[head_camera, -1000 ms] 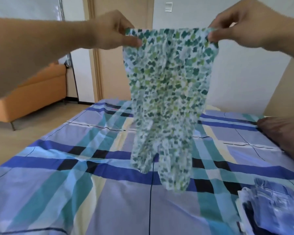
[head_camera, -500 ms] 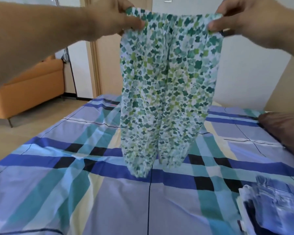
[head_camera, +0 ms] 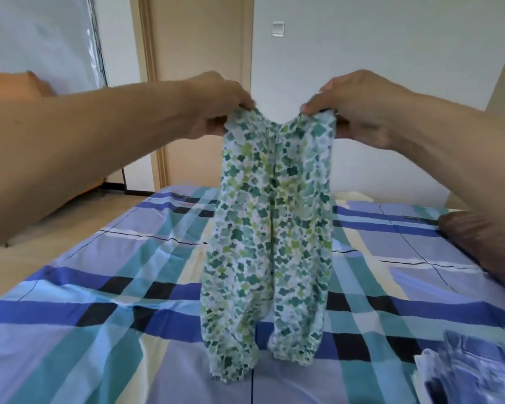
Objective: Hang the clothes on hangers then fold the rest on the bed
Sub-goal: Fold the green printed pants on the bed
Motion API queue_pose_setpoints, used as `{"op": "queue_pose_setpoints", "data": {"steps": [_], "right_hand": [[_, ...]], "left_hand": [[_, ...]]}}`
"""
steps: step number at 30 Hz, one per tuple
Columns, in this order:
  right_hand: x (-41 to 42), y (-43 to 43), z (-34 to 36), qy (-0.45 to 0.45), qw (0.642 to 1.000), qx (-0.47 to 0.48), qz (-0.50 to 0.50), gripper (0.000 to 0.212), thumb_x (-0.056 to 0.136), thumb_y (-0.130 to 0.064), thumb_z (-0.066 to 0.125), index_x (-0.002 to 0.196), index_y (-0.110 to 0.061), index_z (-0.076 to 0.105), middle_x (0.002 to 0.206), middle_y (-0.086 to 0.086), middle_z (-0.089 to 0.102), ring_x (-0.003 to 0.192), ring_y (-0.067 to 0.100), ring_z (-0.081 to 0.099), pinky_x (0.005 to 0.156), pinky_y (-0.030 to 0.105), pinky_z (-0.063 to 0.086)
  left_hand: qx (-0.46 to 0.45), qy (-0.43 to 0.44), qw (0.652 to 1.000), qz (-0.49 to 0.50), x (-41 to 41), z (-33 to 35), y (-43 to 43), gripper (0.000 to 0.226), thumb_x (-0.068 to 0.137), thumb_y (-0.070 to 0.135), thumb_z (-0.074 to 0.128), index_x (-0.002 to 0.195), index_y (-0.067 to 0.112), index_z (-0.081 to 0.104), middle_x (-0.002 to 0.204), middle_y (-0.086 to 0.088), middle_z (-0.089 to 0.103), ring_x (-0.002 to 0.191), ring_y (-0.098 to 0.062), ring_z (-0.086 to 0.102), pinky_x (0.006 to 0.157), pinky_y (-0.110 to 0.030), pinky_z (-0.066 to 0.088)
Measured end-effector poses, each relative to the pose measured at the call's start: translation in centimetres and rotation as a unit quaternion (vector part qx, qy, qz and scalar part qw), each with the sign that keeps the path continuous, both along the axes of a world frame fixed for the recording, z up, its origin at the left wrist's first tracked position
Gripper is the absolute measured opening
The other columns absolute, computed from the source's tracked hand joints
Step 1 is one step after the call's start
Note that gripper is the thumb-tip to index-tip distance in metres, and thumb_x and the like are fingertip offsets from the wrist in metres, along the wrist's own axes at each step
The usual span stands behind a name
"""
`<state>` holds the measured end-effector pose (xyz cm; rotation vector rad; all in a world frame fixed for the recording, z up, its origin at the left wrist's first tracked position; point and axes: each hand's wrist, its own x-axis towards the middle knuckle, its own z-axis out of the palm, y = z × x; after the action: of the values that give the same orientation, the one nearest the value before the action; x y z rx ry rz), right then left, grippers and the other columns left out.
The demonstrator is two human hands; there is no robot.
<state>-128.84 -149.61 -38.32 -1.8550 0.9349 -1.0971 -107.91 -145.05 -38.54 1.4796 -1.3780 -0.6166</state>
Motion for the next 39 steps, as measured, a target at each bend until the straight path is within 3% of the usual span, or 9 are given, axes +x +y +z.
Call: {"op": "queue_pose_setpoints", "data": {"steps": [4,6,9,12,18,24,31,37,39], "right_hand": [[2.1,2.9,0.7,-0.074,0.993,-0.006,0.089,0.009,0.093,-0.005,0.059,0.088,-0.01,0.066,0.069,0.006,0.065,0.062,0.019,0.065,0.073,0.033,0.062],[2.2,3.1,0.8,-0.11,0.99,-0.012,0.09,0.015,0.093,-0.005,0.054,0.103,-0.007,0.065,0.066,0.005,0.067,0.064,0.019,0.066,0.076,0.034,0.061],[1.7,1.6,0.3,-0.07,0.994,-0.084,0.029,0.047,0.077,-0.018,0.07,0.122,-0.015,0.059,0.099,0.005,0.069,0.09,0.017,0.064,0.079,0.032,0.05],[1.2,0.4,-1.7,0.015,0.995,0.03,0.093,0.081,0.072,-0.021,0.084,0.143,-0.016,0.047,0.131,0.004,0.063,0.119,0.02,0.059,0.101,0.04,0.048],[2.9,-2.2,-4.5,-0.049,0.983,0.1,0.147,0.036,0.085,-0.011,0.075,0.119,0.001,0.067,0.124,0.018,0.07,0.112,0.027,0.069,0.104,0.039,0.052],[6.1,-6.3,-2.3,-0.001,0.998,0.02,0.052,0.026,0.089,-0.019,0.077,0.113,-0.009,0.072,0.105,0.003,0.077,0.092,0.014,0.074,0.068,0.022,0.056],[6.4,-7.3,1.9,-0.089,0.993,-0.06,0.043,0.018,0.093,-0.018,0.073,0.109,-0.01,0.072,0.106,0.005,0.077,0.093,0.016,0.076,0.076,0.029,0.06],[3.8,-0.9,-1.5,-0.079,0.989,-0.072,0.105,0.025,0.096,-0.013,0.068,0.12,-0.007,0.068,0.118,0.007,0.074,0.11,0.021,0.071,0.103,0.043,0.053],[2.2,2.6,-4.9,-0.034,0.988,-0.065,0.134,0.027,0.091,-0.016,0.071,0.117,-0.011,0.069,0.115,0.001,0.075,0.11,0.016,0.07,0.103,0.038,0.052]], "left_hand": [[-0.021,-0.016,0.992,-0.126,-2.4,0.0,2.1,0.039,0.096,0.05,0.06,0.11,0.015,0.071,0.095,0.002,0.078,0.088,-0.015,0.074,0.083,-0.031,0.061],[-0.066,-0.023,0.987,-0.145,-2.1,-0.6,2.5,0.028,0.094,0.038,0.068,0.107,0.013,0.067,0.096,0.0,0.077,0.091,-0.015,0.075,0.079,-0.03,0.061],[-0.124,-0.002,0.982,-0.143,-0.7,-1.3,2.5,0.015,0.093,0.006,0.068,0.103,0.012,0.059,0.097,-0.007,0.073,0.091,-0.021,0.073,0.073,-0.03,0.058],[-0.118,0.021,0.98,-0.157,0.2,-1.9,2.2,0.023,0.094,-0.002,0.059,0.114,0.008,0.056,0.11,-0.016,0.068,0.1,-0.027,0.07,0.075,-0.03,0.057],[-0.083,0.014,0.994,-0.073,2.3,-3.5,0.0,0.033,0.098,-0.005,0.045,0.124,0.009,0.058,0.113,-0.014,0.069,0.093,-0.019,0.069,0.074,-0.029,0.06],[-0.065,-0.072,0.995,0.023,4.1,-2.6,-4.5,0.028,0.092,-0.005,0.044,0.107,-0.008,0.069,0.109,-0.025,0.071,0.1,-0.033,0.07,0.088,-0.049,0.06],[-0.185,-0.049,0.981,0.046,3.3,2.3,-4.6,0.017,0.092,-0.001,0.049,0.092,0.009,0.063,0.088,-0.008,0.066,0.083,-0.018,0.066,0.081,-0.039,0.059],[-0.219,-0.068,0.973,-0.031,2.1,-1.9,3.9,0.022,0.089,-0.001,0.054,0.106,0.013,0.058,0.089,-0.017,0.073,0.088,-0.026,0.073,0.09,-0.051,0.056],[-0.192,-0.088,0.976,-0.057,1.9,-5.7,7.7,0.026,0.087,0.005,0.061,0.112,0.014,0.058,0.084,-0.027,0.07,0.082,-0.039,0.07,0.085,-0.065,0.052]]}}
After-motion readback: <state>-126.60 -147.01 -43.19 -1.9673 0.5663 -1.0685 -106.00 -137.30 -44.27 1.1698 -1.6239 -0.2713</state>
